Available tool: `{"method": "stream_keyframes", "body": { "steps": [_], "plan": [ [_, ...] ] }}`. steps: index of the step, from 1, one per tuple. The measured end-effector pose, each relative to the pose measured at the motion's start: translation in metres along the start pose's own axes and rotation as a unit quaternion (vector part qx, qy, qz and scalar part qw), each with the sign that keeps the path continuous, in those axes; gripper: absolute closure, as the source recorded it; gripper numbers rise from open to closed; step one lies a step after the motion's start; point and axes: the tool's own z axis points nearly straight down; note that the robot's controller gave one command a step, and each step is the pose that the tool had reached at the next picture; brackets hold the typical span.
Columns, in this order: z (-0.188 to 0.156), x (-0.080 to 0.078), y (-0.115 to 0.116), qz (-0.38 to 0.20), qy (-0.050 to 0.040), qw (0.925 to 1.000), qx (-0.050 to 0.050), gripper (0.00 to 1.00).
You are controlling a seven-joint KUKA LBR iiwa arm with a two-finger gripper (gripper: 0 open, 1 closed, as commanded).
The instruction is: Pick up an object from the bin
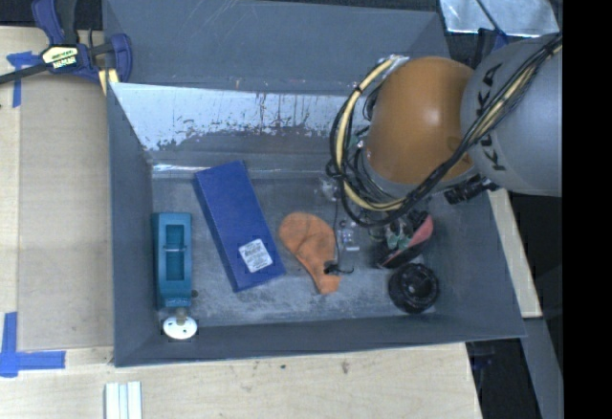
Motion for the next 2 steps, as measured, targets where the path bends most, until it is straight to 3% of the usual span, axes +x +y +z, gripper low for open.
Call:
{"method": "stream_keyframes", "body": {
  "steps": [1, 2],
  "plan": [
    [-0.005, -0.002, 0.0, 0.001, -0.004, 1.0, 0.0, 0.0],
    [0.072, 0.03, -0.015, 0.009, -0.0058, 0.9999, 0.0, 0.0]
  ]
}}
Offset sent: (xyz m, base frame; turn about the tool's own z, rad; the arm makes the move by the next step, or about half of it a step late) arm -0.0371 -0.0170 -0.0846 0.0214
